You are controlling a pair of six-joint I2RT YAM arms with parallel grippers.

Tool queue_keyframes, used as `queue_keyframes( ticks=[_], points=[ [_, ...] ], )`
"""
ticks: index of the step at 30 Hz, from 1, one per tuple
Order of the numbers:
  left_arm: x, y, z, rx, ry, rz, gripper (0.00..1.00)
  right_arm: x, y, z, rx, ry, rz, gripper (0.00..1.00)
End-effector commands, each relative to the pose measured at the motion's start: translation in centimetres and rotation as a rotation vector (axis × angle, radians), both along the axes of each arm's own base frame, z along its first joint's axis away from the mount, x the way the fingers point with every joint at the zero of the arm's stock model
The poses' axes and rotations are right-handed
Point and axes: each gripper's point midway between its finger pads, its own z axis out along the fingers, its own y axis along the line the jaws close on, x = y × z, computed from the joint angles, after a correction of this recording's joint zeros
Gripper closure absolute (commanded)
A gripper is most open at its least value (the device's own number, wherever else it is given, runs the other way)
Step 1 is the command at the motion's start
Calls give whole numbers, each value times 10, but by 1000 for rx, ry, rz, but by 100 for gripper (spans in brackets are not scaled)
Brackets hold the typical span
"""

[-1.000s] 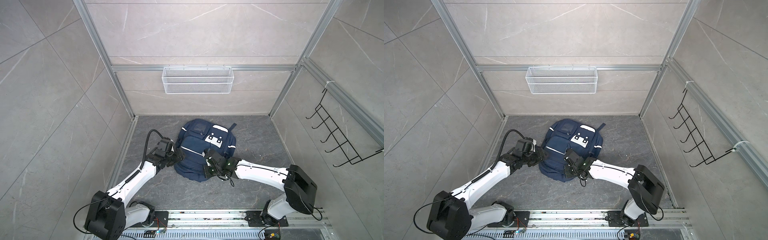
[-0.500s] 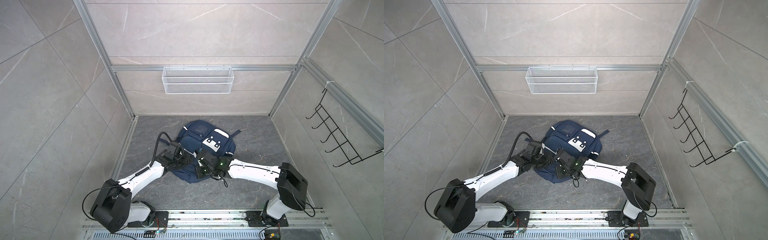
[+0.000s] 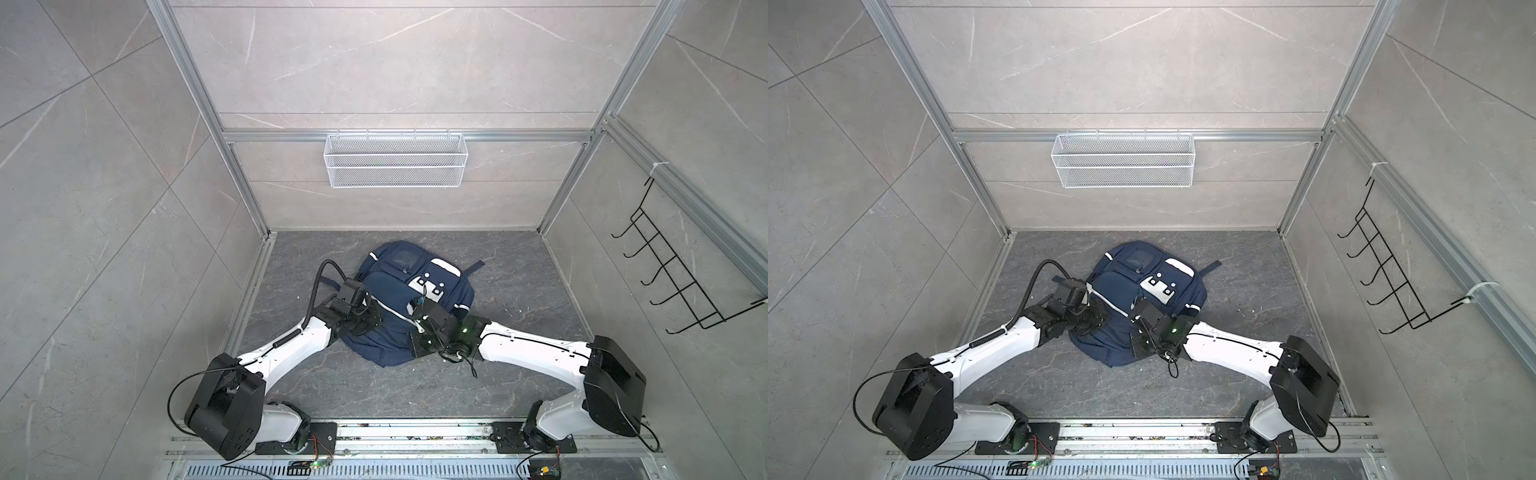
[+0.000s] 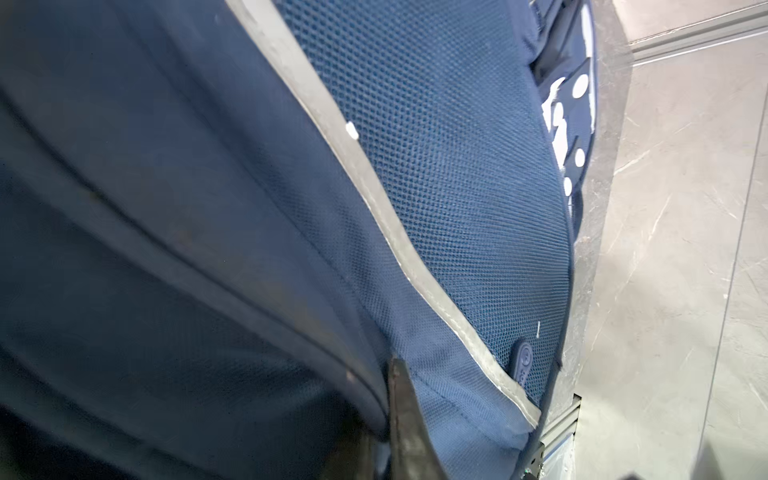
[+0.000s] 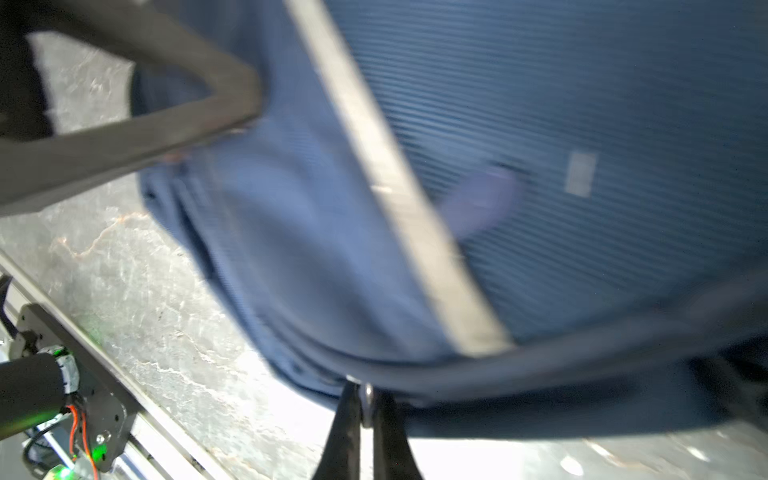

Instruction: Pack the student bag

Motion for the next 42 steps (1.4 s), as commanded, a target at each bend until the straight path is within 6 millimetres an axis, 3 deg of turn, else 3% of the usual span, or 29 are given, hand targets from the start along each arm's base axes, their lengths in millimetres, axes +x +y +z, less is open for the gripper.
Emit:
queue_keyframes(
  ticks=[1, 6, 12, 18, 22, 25, 33, 38, 42],
  points=[
    [8, 8, 18, 38, -82, 2, 100, 16, -53, -13, -97, 21, -101, 100],
    [2, 12, 12, 34, -74, 5, 100, 49, -88, -21, -107, 43, -206, 100],
    [-4, -3, 2, 11, -53, -28, 100, 74, -79, -29, -73, 71, -221, 100],
    [-5, -47, -9, 16, -36, -108, 100, 105, -94, -32, -59, 87, -282, 99],
    [-8, -87, -11, 15, -48, -187, 100, 123, -102, -26, -54, 87, -311, 90],
    [-12, -105, -14, 13, -45, -213, 100, 133, -106, -27, -54, 94, -324, 82],
    [-2, -106, -27, 62, -53, -187, 100, 154, -112, -37, -24, 122, -344, 66],
    [10, -117, -27, 76, -62, -204, 99, 172, -102, -24, 9, 115, -355, 63],
    [16, -121, -27, 91, -66, -212, 99, 170, -104, -14, 8, 103, -360, 61]
  ],
)
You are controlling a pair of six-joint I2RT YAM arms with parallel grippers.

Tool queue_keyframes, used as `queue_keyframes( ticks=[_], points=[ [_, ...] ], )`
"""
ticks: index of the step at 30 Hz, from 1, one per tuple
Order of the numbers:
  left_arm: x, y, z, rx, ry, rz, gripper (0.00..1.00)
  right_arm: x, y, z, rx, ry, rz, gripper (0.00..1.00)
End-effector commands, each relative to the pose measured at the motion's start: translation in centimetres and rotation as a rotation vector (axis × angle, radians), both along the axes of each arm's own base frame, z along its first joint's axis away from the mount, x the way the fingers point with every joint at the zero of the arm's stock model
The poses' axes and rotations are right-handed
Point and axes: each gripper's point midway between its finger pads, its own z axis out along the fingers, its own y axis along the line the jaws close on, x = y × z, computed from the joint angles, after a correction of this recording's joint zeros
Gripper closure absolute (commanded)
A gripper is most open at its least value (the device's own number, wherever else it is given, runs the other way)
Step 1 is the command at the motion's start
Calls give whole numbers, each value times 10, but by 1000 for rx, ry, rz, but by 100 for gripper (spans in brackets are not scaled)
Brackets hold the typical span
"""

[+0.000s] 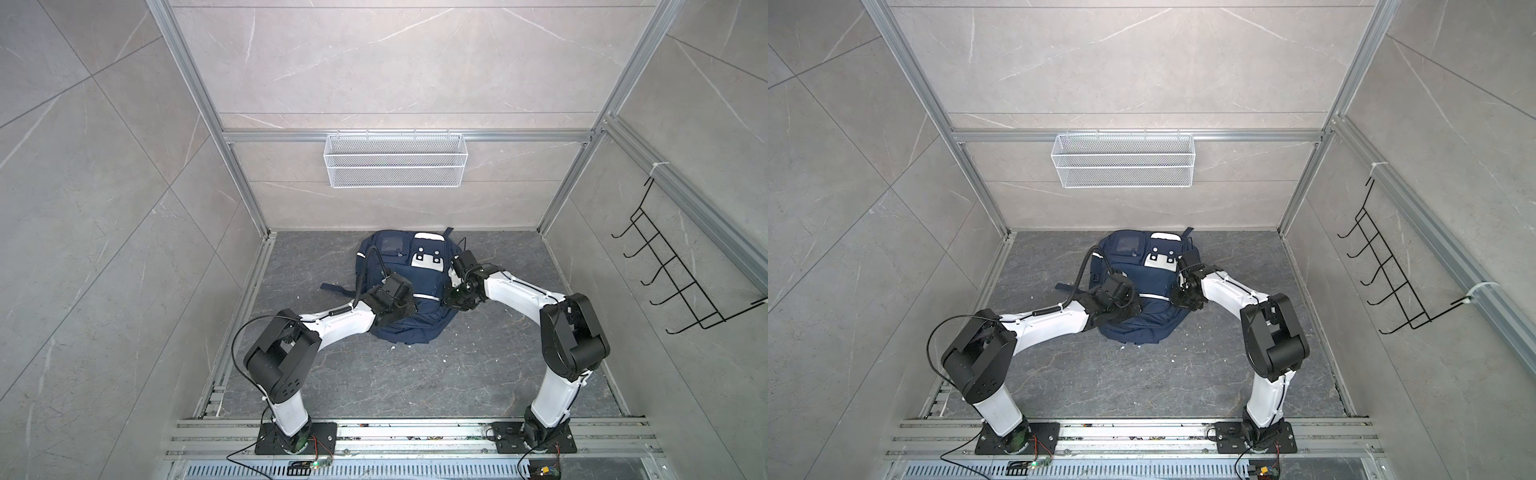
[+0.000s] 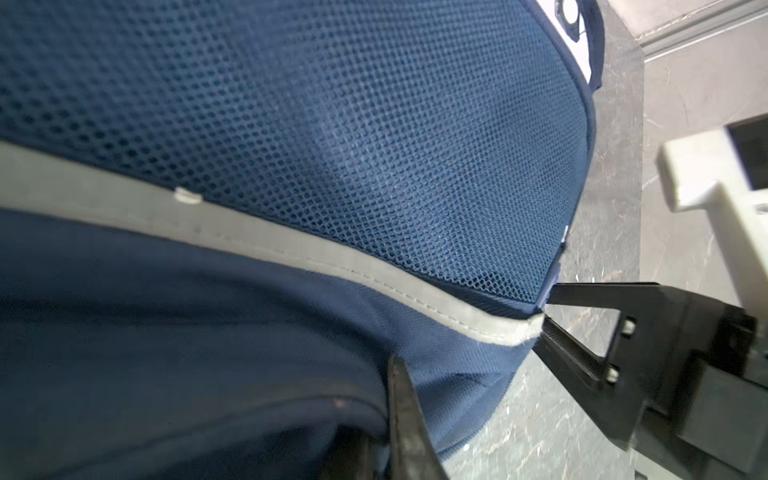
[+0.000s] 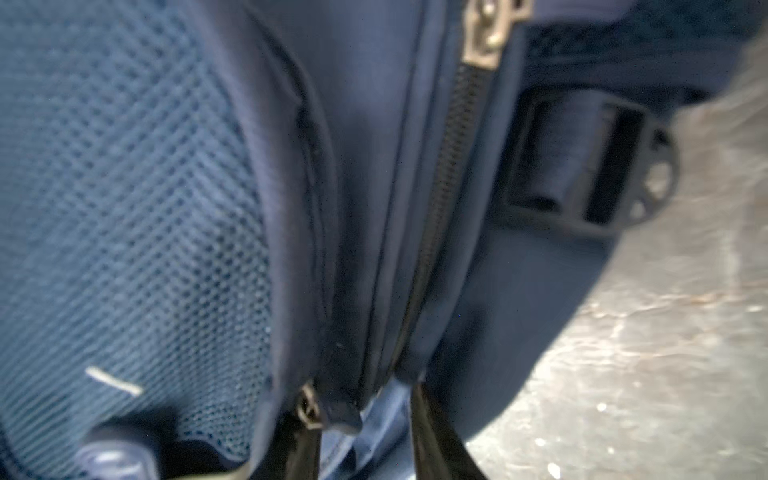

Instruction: Pack the student bag

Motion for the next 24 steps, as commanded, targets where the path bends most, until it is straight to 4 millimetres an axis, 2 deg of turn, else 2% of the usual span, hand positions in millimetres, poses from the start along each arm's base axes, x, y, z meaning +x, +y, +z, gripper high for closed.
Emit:
queue_keyframes(
  ticks=[1, 5, 10, 13, 16, 17, 19, 20, 24],
  points=[
    [-26, -18, -7, 22, 50, -156, 99, 21, 8, 25, 35, -114, -10, 61],
    [-24, -21, -11, 4, 56, -159, 99, 7, -5, 29, -1, -135, -19, 59],
    [-20, -58, -17, -73, 77, -201, 99, -3, -27, 32, -73, -151, -75, 55],
    [-16, -88, -13, -108, 79, -248, 97, -9, -45, 45, -98, -204, -138, 51],
    [-9, -100, -5, -121, 69, -254, 95, -14, -64, 60, -156, -248, -176, 44],
    [-9, -100, 0, -116, 54, -251, 87, -16, -71, 63, -178, -259, -186, 40],
    [-9, -94, 10, -81, 19, -251, 65, -19, -85, 66, -203, -270, -210, 32],
    [-10, -88, 15, -63, 8, -246, 58, -20, -92, 67, -206, -274, -220, 28],
    [-19, -66, 42, -30, -51, -238, 41, -25, -114, 73, -227, -299, -259, 13]
  ],
)
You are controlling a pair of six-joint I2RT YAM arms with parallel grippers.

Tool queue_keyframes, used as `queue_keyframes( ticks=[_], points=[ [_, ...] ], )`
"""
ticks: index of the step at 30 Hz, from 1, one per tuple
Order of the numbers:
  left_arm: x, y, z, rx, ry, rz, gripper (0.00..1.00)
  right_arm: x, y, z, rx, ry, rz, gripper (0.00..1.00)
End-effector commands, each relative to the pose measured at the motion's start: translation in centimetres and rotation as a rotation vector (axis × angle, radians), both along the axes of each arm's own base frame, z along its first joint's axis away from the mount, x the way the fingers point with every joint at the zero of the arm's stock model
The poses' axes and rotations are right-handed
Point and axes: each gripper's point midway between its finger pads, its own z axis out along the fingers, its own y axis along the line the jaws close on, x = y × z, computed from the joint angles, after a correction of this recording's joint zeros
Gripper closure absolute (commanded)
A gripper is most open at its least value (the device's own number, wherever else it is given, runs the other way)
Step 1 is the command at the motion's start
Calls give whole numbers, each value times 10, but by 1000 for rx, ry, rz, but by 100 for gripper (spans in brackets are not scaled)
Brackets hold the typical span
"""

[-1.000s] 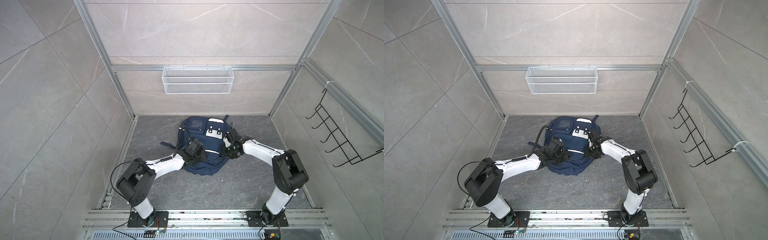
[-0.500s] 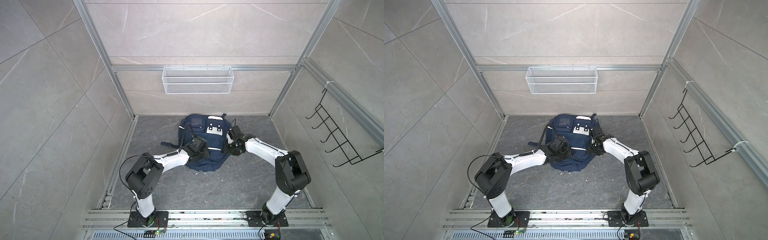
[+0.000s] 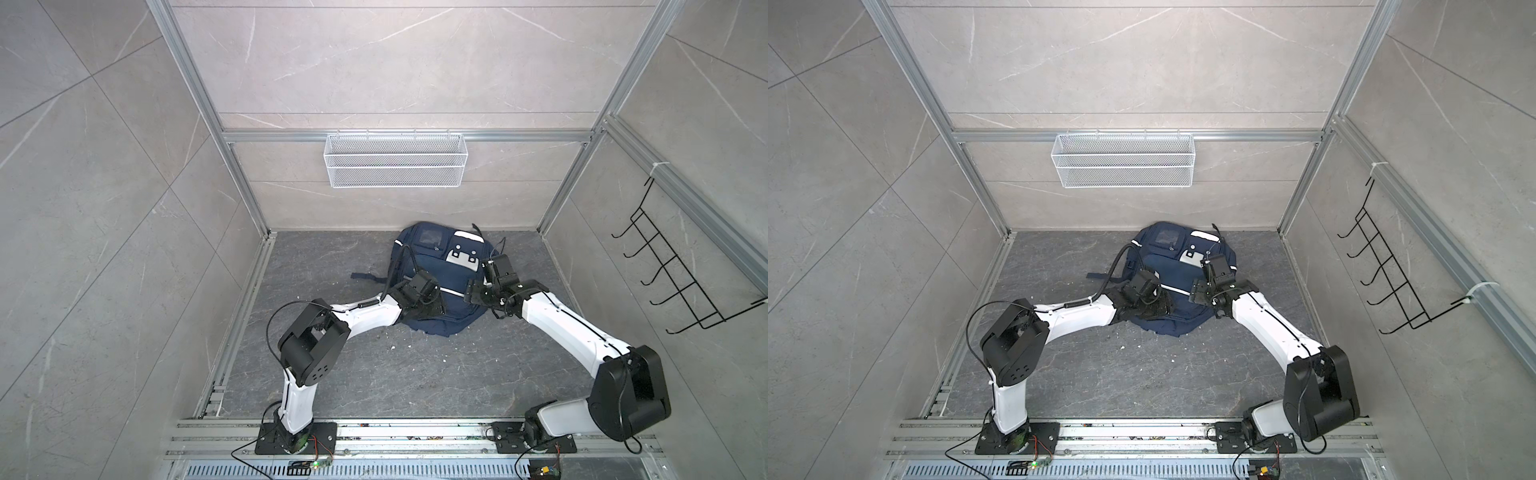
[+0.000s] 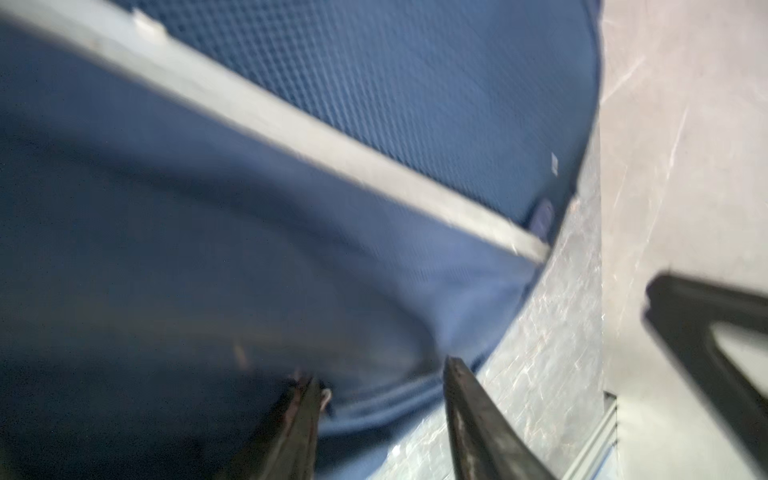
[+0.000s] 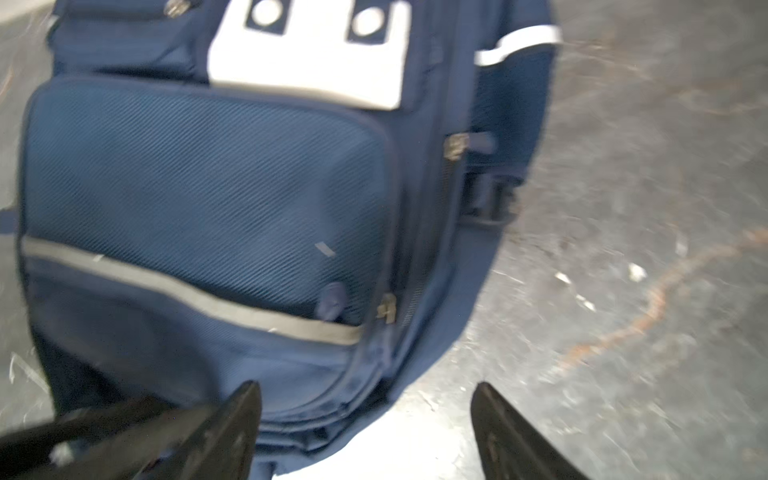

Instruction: Pack the student bag

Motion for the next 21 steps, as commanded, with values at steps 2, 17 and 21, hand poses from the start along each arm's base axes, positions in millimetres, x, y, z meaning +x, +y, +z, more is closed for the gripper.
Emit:
queue_keyframes(
  ticks=[2, 17, 21],
  points=[
    [-12, 28, 57, 13, -110, -21, 31, -7, -29, 5, -65, -38, -49, 7],
    [11, 287, 106, 319, -400, 522, 1, -5, -72, 21, -283, -417, -93, 0],
    [16, 337, 95, 475, -503, 647, 2, -2, -76, 14, -343, -429, -73, 1]
  ],
)
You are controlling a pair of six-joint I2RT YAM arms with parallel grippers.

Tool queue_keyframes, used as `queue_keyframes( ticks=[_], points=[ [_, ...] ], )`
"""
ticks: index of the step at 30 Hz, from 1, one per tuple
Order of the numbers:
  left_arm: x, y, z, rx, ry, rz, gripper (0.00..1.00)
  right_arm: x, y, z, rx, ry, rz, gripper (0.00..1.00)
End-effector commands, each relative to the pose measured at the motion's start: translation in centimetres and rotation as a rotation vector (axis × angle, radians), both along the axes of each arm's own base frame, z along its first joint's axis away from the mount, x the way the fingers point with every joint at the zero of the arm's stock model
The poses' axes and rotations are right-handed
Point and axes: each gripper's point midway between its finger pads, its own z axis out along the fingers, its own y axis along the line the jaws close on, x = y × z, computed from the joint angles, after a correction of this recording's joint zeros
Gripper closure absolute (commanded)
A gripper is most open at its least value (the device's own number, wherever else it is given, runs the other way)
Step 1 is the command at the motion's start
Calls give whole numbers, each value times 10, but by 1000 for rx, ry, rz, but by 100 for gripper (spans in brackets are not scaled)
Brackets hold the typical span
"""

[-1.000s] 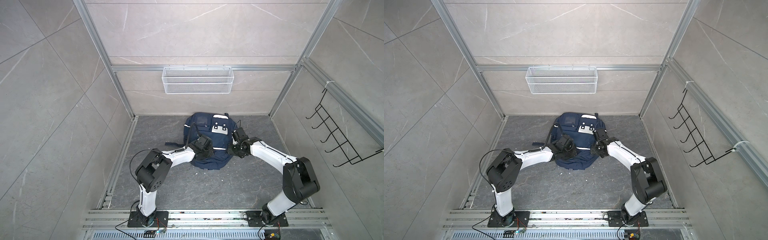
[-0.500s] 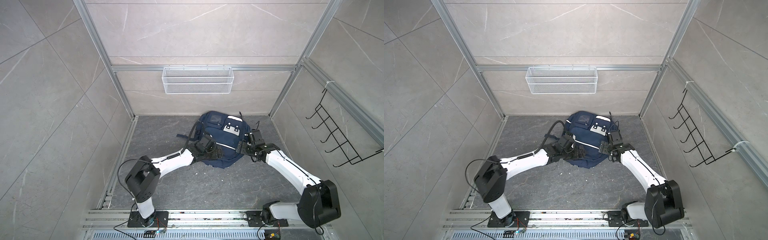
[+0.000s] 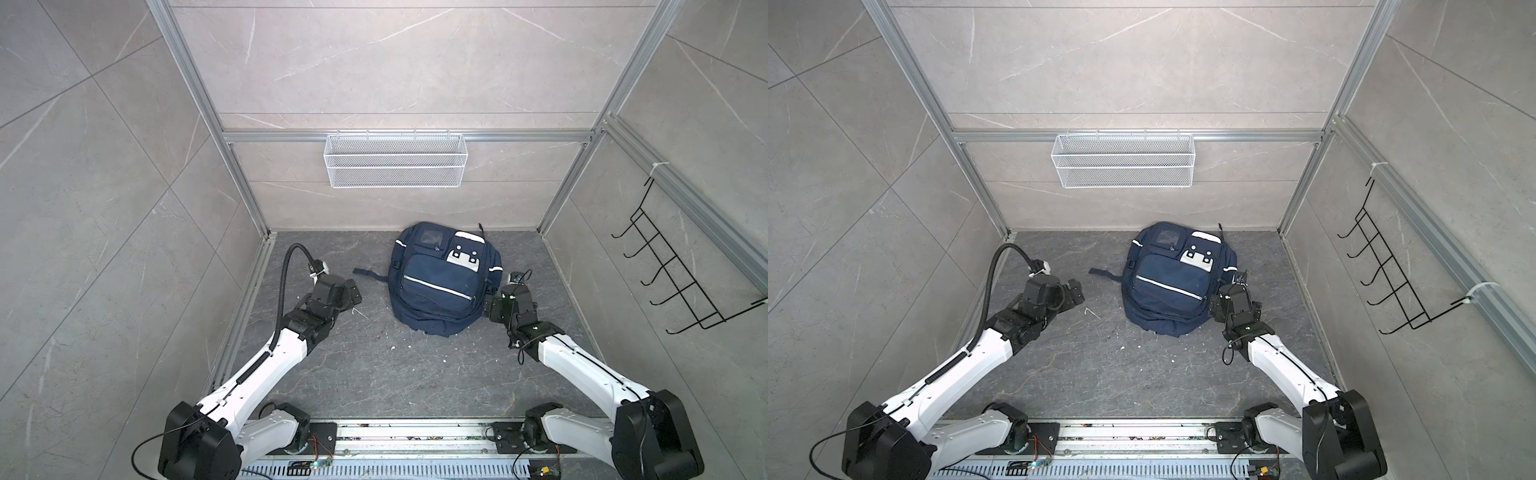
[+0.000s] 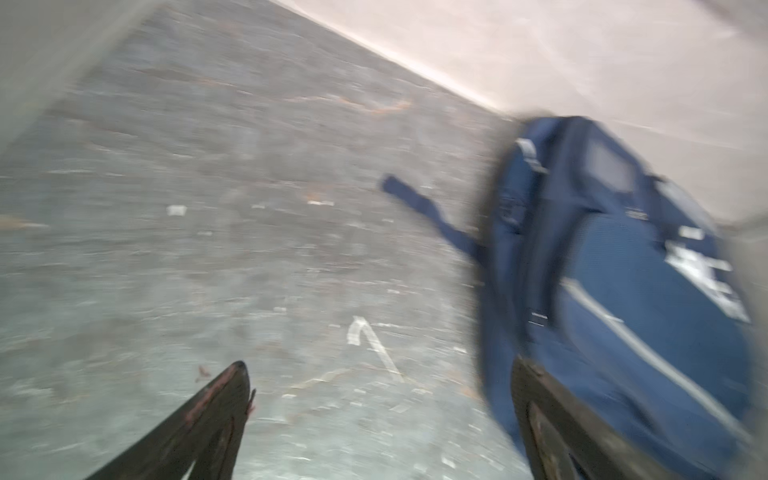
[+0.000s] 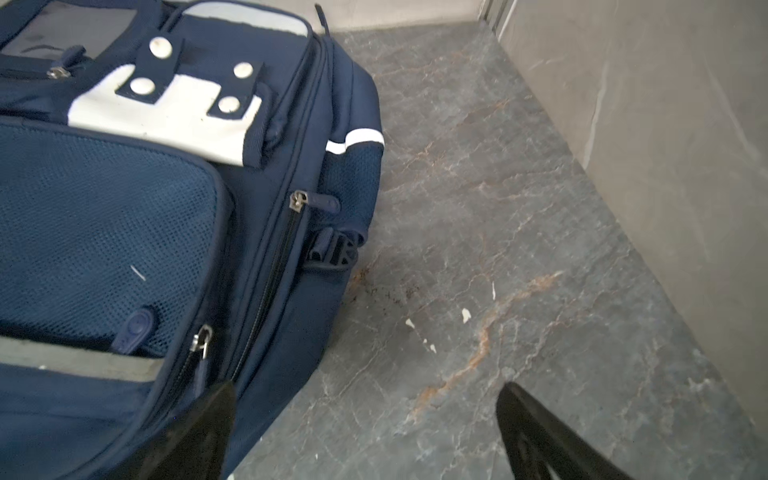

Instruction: Pack the student bag

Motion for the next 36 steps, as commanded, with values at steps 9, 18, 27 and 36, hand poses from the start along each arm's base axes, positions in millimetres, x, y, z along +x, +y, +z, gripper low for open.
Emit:
queue_keyframes(
  ticks=[9, 18, 27, 36],
  points=[
    [20, 64, -17, 370, -232, 115, 1, 34, -10, 10, -156, -240, -12, 1],
    [35, 104, -31, 435, -240, 100, 1, 35, -21, -7, -208, -373, -52, 0],
    [36, 130, -62, 361, -232, 41, 1, 41, -28, -27, -50, -325, 28, 3],
    [53, 133, -97, 258, -247, -43, 1, 43, -29, -32, -34, -328, 39, 1]
  ],
)
